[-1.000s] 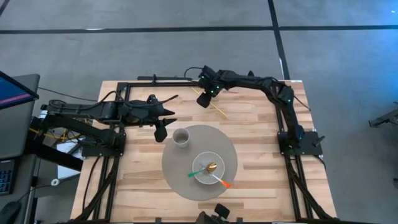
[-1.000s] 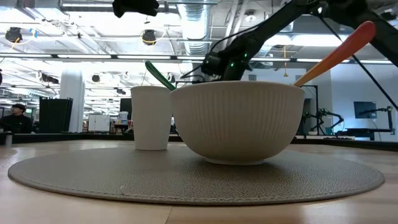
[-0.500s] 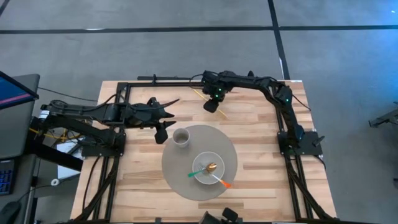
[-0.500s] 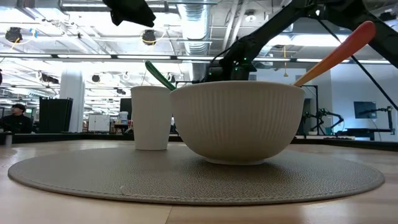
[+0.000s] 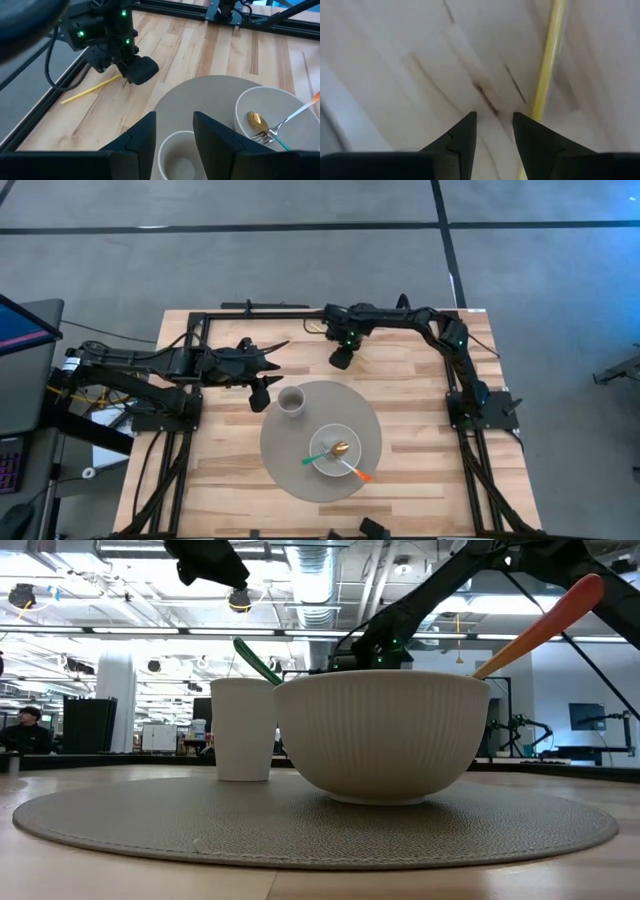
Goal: Pick & Place Utensil
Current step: Put the yellow straw into the gray cup
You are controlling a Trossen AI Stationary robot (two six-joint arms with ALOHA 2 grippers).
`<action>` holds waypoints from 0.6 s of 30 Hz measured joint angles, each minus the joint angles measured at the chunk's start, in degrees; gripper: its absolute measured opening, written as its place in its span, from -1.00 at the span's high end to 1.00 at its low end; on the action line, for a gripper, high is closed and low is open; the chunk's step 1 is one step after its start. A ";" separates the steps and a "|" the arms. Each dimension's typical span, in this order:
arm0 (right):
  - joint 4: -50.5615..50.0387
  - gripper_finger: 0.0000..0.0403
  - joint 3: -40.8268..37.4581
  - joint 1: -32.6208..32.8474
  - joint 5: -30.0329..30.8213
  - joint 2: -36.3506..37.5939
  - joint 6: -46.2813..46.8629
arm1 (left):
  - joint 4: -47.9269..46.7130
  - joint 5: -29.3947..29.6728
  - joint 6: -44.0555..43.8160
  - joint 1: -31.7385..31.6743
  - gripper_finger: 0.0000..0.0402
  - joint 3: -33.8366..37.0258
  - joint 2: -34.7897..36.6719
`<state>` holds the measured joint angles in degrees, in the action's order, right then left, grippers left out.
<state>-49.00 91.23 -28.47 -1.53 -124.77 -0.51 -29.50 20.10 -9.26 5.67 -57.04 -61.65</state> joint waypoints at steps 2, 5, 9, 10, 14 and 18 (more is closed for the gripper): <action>-0.25 0.37 -0.33 -0.07 2.09 0.09 0.98 | 0.00 0.00 0.00 0.00 0.35 0.00 0.00; -0.55 0.37 -0.32 -0.08 2.56 0.07 0.97 | 0.01 0.00 0.00 0.00 0.35 0.00 0.00; -2.76 0.39 0.49 0.60 2.09 0.32 -1.44 | 0.04 0.02 -0.02 0.00 0.35 0.00 0.00; -3.12 0.40 0.86 0.81 2.21 0.44 -1.59 | 0.06 0.00 -0.01 0.00 0.35 0.00 0.00; -4.68 0.40 2.77 0.96 5.07 1.09 -4.14 | 0.37 0.02 -0.02 0.00 0.35 0.00 0.00; -5.36 0.38 2.80 -0.32 8.29 0.96 -4.12 | 0.35 0.02 -0.02 0.00 0.35 0.00 0.00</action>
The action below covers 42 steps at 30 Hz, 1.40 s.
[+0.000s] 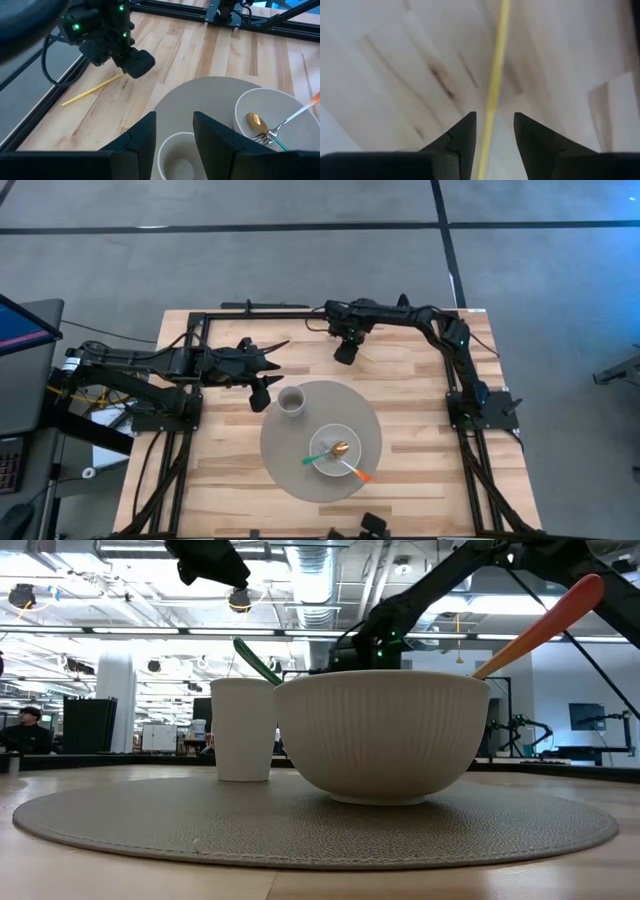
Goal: Pick & Place Utensil
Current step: Put the yellow straw into the gray cup
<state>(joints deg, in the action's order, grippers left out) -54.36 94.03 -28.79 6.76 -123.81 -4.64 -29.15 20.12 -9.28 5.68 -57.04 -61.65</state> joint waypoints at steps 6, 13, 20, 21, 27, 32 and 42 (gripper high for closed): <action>0.89 0.36 -3.51 -1.68 -3.21 -0.20 1.53 | -0.02 0.00 0.00 0.01 0.35 -0.01 0.00; 4.58 0.50 -6.79 -1.60 -5.18 0.33 1.19 | 0.04 0.00 0.00 0.00 0.35 -0.02 0.00; 4.79 0.96 -6.85 0.01 -4.82 0.68 1.10 | 0.07 0.00 0.00 0.01 0.35 -0.02 0.00; 4.63 0.95 -6.85 0.25 -4.77 0.99 1.34 | 0.07 0.00 0.00 0.00 0.35 -0.02 0.00; -1.65 0.96 -5.23 3.00 -3.59 2.60 3.18 | 0.09 0.00 0.00 0.00 0.35 -0.02 0.00; -3.92 0.97 -4.67 5.14 2.48 9.02 2.75 | 0.07 0.00 0.00 0.00 0.35 -0.04 0.02; -7.01 0.99 -4.45 10.10 -8.77 24.90 3.85 | 0.13 0.02 1.62 0.00 0.35 -0.07 0.02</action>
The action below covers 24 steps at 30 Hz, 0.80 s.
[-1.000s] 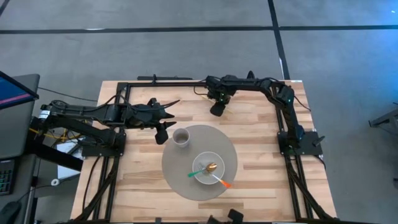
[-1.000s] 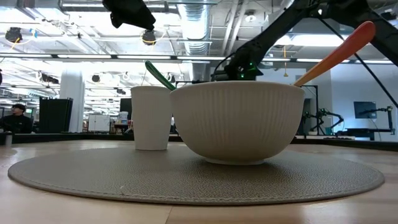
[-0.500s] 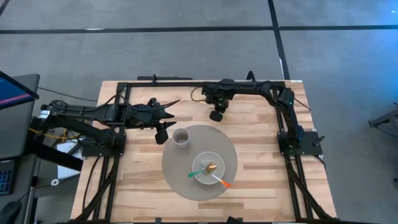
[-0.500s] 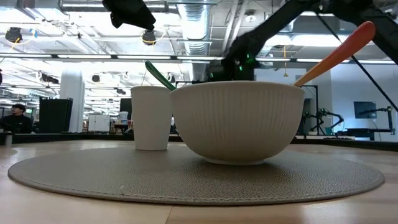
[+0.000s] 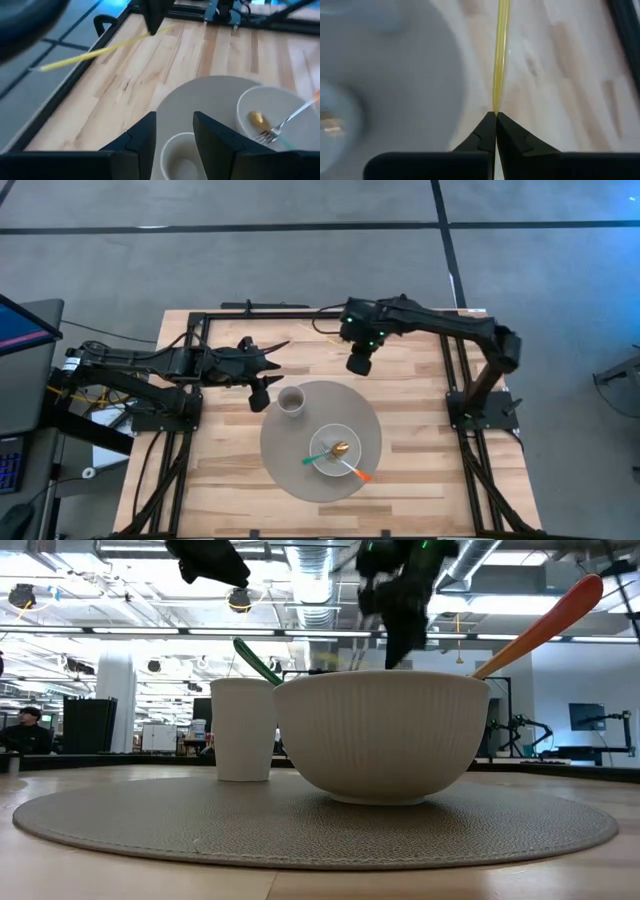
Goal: Pick & Place Utensil
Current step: Put the yellow straw into the gray cup
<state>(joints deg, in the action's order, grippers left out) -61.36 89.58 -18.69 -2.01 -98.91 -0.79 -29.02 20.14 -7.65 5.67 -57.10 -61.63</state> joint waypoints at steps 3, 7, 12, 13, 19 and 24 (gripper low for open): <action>0.31 0.99 0.07 2.35 -2.77 2.70 1.49 | 0.53 0.83 6.31 0.01 0.35 -0.01 -0.37; 1.39 0.99 0.06 5.30 -3.00 3.20 6.20 | 3.05 1.28 14.52 0.98 0.35 -0.04 -3.11; 7.91 0.99 -0.04 8.43 -3.85 1.58 12.30 | 10.43 4.46 23.60 2.64 0.35 -0.04 -10.34; 9.64 0.99 -0.04 9.06 -3.97 0.80 12.27 | 11.43 6.97 24.22 3.08 0.35 -0.02 -11.82; 12.57 1.00 0.04 11.49 0.81 0.62 8.91 | 11.46 15.71 12.83 4.20 0.35 0.07 -15.00; 14.44 1.00 0.04 13.13 11.32 5.62 5.13 | 11.41 15.94 9.15 4.20 0.35 0.07 -10.57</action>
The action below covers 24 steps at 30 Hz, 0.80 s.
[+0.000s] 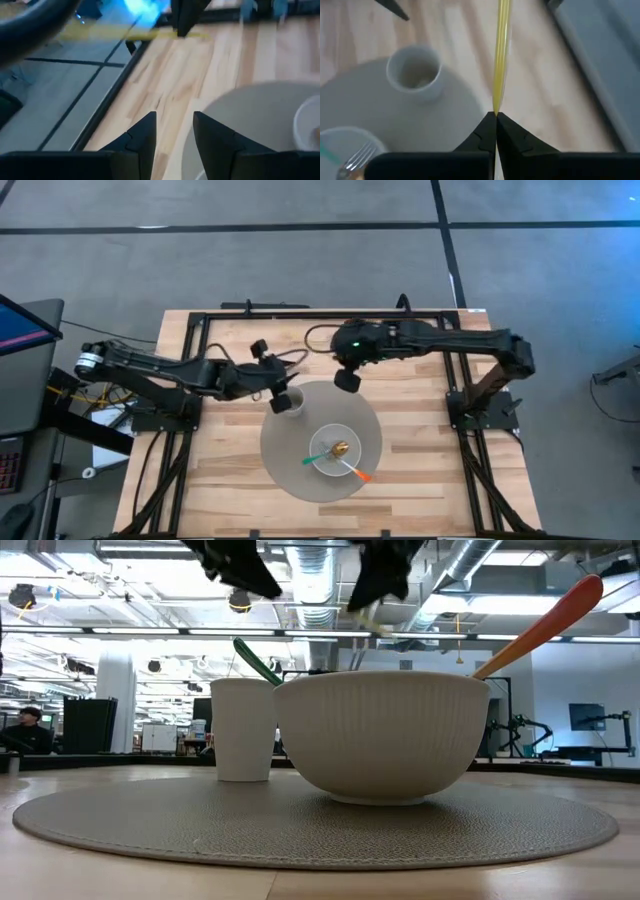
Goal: Pick & Place Utensil
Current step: Put the yellow straw into the gray cup
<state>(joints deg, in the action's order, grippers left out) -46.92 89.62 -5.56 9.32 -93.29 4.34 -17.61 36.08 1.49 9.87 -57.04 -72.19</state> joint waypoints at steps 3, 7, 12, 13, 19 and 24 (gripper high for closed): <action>4.27 1.00 -1.01 1.12 4.59 3.49 -2.64 | 0.18 0.15 -2.45 0.00 0.35 -0.02 3.82; 15.26 1.00 -9.16 1.64 3.47 9.19 -5.69 | 0.12 -0.01 -3.49 0.79 0.35 1.39 10.09; 55.55 1.00 -32.41 0.06 -6.29 14.57 -8.71 | 3.98 -0.94 -3.46 2.23 0.35 6.84 18.27; 64.82 1.00 -36.82 -0.53 -10.03 14.26 -8.58 | 6.29 -0.95 -2.78 2.33 0.35 8.51 19.73; 92.75 1.00 -44.83 -1.00 -19.07 5.35 -0.44 | 31.20 -7.38 7.54 0.73 0.35 17.78 23.25; 90.75 1.00 -37.91 0.00 -19.98 -2.18 -2.72 | 39.96 -17.60 8.70 -3.47 0.35 19.42 19.91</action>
<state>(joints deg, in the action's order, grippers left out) 43.83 51.72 -5.56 -10.67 -95.47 1.62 22.35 18.48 10.20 6.40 -37.62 -52.28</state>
